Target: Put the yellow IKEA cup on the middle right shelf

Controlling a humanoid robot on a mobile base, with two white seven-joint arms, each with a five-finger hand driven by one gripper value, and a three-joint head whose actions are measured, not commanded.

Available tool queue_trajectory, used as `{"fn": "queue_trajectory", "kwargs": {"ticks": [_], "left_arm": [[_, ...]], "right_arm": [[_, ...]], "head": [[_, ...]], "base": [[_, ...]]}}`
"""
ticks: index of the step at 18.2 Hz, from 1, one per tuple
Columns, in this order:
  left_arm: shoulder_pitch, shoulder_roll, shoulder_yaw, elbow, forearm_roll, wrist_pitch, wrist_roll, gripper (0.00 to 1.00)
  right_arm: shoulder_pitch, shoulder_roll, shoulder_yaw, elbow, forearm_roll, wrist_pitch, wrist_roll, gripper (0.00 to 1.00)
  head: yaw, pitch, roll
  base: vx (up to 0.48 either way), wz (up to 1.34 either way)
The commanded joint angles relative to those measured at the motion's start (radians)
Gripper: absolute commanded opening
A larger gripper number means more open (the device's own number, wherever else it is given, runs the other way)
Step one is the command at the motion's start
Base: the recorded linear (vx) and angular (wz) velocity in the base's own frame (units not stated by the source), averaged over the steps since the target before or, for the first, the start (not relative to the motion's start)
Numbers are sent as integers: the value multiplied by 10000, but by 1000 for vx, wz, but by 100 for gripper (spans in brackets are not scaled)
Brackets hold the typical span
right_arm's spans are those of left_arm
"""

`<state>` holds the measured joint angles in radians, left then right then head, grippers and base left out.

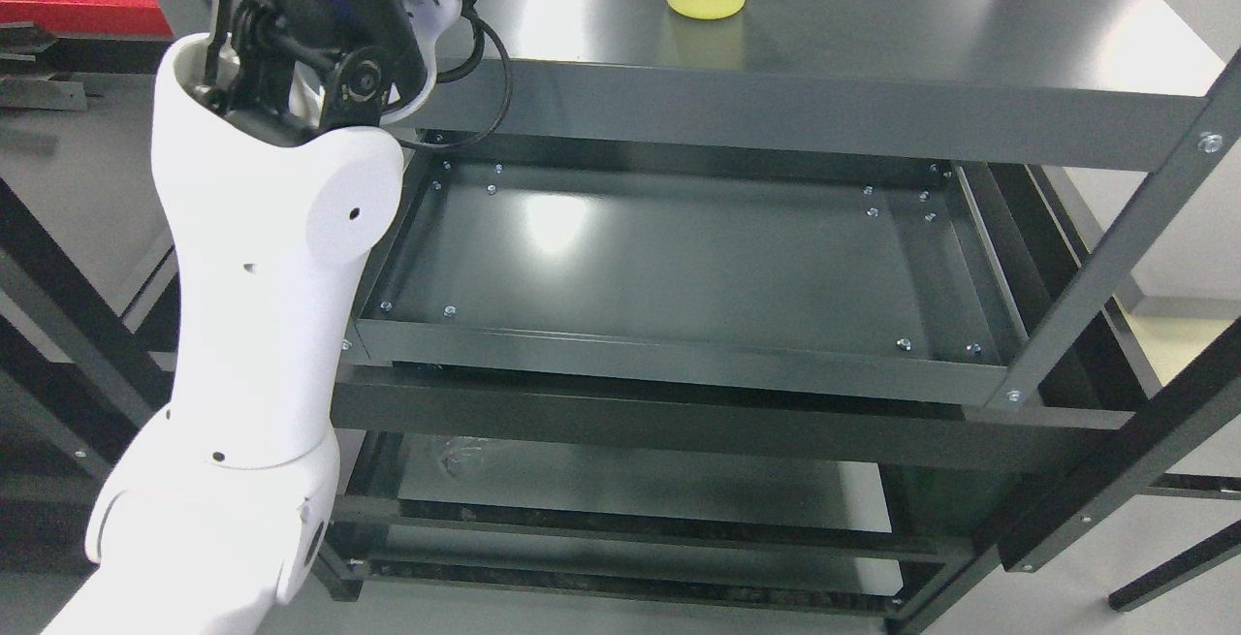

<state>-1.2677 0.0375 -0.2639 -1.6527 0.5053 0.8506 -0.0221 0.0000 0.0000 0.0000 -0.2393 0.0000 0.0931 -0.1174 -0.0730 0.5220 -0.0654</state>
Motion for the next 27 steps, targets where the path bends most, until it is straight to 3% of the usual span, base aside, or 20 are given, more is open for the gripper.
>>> {"fn": "queue_trajectory", "kwargs": {"ticks": [1,6,9,14,21,23,25,27], "left_arm": [[36,1142,476,-792,9,-7,-3939,99],[52,1388,446,-1083,222,-38,-7841,99],[616,1435,94,-1114,591,-53,-8690,99],[2993,1251,-1393,-1175,592,-206,-8707,99],[6046,960,-3450,-1069,378,-2273,-8493,99],[6631,579,-3162,-290,-706,-3667,-7729,99],[7000,-201,-1970,951,-2254,-5415,-6183,99],[7275,-201,-284,1386,-3621,-6294,-4862,99]], "right_arm": [[138,-175,169,0,-245,5,8,99],[138,-175,169,0,-245,5,8,99],[138,-175,169,0,-245,5,8,99],[138,-175,169,0,-245,5,8,99],[138,-175,169,0,-245,5,8,99],[138,-175,169,0,-245,5,8,99],[138,-175,169,0,-245,5,8,99],[138,-175,169,0,-245,5,8,99]], "head": [[0,0,0],[0,0,0],[0,0,0],[0,0,0],[0,0,0],[0,0,0],[0,0,0],[0,0,0]], "base": [[0,0],[0,0],[0,0],[0,0],[0,0],[0,0],[0,0],[0,0]]}}
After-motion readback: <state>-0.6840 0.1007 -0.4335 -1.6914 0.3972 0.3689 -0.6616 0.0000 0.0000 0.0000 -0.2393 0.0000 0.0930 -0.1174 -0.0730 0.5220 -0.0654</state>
